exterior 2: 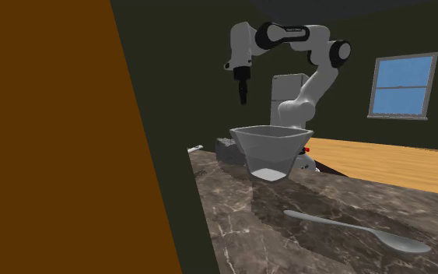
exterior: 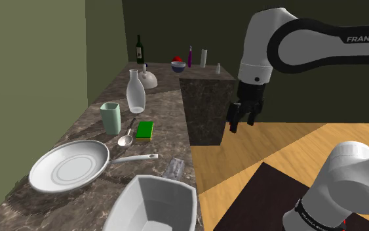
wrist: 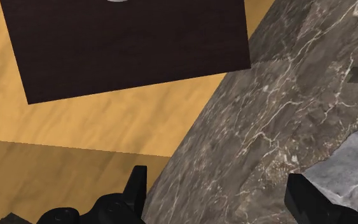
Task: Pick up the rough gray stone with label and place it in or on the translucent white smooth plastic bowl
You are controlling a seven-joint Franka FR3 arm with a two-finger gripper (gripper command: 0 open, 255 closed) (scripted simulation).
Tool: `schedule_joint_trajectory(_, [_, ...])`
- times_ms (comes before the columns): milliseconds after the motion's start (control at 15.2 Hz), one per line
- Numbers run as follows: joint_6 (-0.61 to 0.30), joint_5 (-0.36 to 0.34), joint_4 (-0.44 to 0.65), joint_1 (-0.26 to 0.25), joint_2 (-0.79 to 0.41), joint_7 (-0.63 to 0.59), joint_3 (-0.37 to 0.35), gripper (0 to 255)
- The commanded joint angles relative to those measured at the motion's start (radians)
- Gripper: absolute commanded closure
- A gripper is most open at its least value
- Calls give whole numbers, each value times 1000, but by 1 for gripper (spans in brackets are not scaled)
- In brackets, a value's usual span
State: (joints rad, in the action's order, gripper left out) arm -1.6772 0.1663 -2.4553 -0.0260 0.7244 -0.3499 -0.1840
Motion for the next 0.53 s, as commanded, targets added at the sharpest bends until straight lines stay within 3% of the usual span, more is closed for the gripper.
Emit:
schedule_joint_trajectory(0, [-27, 29, 10, -3, -35, -92, -59, 0])
schedule_joint_trajectory(462, [-129, 73, 107, 15, -226, -400, -258, 0])
